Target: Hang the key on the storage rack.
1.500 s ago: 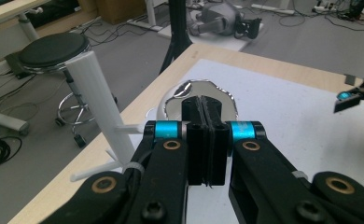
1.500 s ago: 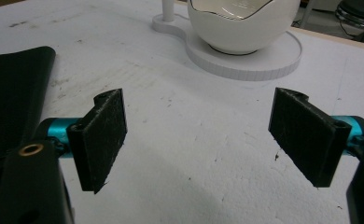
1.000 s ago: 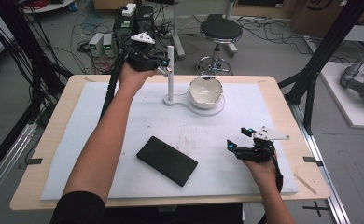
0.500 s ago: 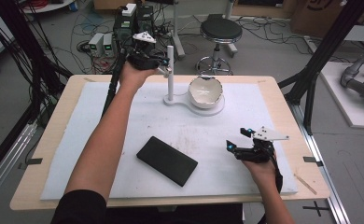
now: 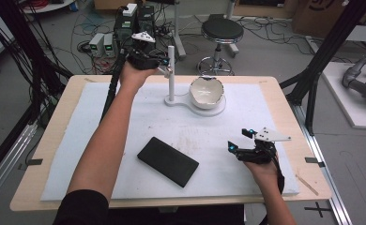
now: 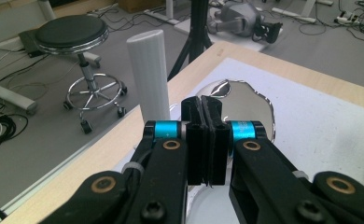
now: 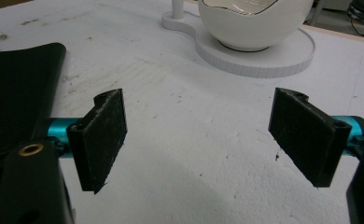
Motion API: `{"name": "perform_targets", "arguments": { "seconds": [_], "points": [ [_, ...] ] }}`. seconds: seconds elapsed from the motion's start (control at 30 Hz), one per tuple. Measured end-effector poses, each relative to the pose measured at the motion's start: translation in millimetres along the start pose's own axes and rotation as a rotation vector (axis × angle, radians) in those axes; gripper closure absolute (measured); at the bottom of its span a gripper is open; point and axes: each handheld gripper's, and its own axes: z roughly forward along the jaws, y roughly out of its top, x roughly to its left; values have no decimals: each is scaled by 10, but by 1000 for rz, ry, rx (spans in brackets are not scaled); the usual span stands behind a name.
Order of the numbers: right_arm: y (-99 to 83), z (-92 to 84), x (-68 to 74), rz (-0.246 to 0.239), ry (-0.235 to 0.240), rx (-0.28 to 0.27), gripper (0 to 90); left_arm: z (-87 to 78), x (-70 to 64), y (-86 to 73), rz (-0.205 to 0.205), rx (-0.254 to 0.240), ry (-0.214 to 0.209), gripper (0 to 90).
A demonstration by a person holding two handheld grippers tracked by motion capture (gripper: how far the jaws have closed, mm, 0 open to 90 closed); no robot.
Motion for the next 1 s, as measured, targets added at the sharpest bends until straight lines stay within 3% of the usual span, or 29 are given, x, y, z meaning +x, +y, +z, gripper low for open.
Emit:
{"name": "perform_targets", "arguments": {
  "seconds": [0.1, 0.17, 0.5, 0.63, 0.8, 0.93, 1.0],
  "points": [
    [0, 1, 3, 0, -1, 0, 196, 6, 4, -14, 3, 7, 14, 869],
    [1, -1, 1, -2, 3, -1, 196, 6, 6, -17, -6, -1, 18, 794],
    [0, 4, 0, -4, 3, 1, 196, -181, 2, -79, -33, 2, 24, 607],
    [1, 1, 1, -5, 2, -3, 196, -293, -35, -185, -25, 18, 18, 494],
    [3, 3, 13, -16, 6, -1, 196, -406, -75, -383, -22, 30, -2, 420],
    [6, 9, 21, -16, 4, -1, 196, -454, -62, -523, -43, 26, -7, 379],
    [7, 7, 26, -17, 3, 1, 196, -508, -48, -669, -66, 23, -9, 357]
  ]
}}
